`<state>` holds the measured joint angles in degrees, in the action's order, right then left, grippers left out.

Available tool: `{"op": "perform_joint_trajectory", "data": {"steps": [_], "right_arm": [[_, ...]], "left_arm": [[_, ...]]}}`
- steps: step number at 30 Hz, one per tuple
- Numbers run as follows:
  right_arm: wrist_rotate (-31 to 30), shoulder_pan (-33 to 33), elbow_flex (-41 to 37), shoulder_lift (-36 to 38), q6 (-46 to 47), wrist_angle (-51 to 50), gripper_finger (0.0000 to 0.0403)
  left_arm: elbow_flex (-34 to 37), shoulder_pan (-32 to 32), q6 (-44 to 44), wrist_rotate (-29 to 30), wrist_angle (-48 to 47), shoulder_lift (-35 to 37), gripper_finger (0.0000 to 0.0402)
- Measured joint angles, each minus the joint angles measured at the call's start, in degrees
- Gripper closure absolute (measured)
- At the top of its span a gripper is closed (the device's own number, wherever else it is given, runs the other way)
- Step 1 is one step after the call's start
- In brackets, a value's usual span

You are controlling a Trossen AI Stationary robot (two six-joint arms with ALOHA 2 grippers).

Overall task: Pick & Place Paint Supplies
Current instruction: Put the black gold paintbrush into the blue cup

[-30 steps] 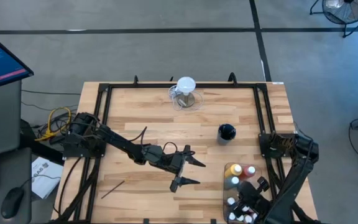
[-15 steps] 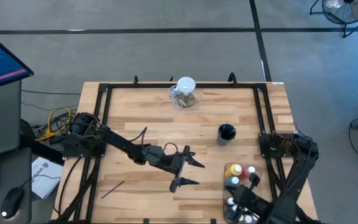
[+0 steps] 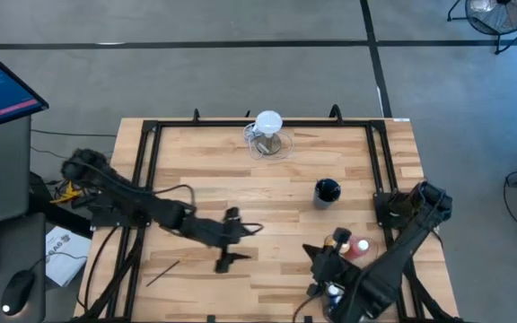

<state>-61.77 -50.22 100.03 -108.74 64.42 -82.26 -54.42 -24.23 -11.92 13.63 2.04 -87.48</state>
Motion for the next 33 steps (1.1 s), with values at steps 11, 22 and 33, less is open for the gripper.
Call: {"op": "perform_joint_trajectory", "data": {"steps": [11, 22, 33], "right_arm": [[22.54, 9.53, -15.39, 9.17, -51.89, 52.47, 0.0403], [53.13, 21.92, -29.02, 15.33, -68.82, 81.89, 0.0403], [69.37, 31.87, -29.2, 14.72, -72.09, 82.8, 0.0403]], "left_arm": [[9.21, -12.77, -23.74, 3.56, -8.92, 16.3, 0.0125], [9.21, -25.95, -49.3, 3.79, -16.49, 10.71, 0.0206], [9.21, -26.44, -67.72, -3.67, -40.09, 9.85, 0.0285]]}}
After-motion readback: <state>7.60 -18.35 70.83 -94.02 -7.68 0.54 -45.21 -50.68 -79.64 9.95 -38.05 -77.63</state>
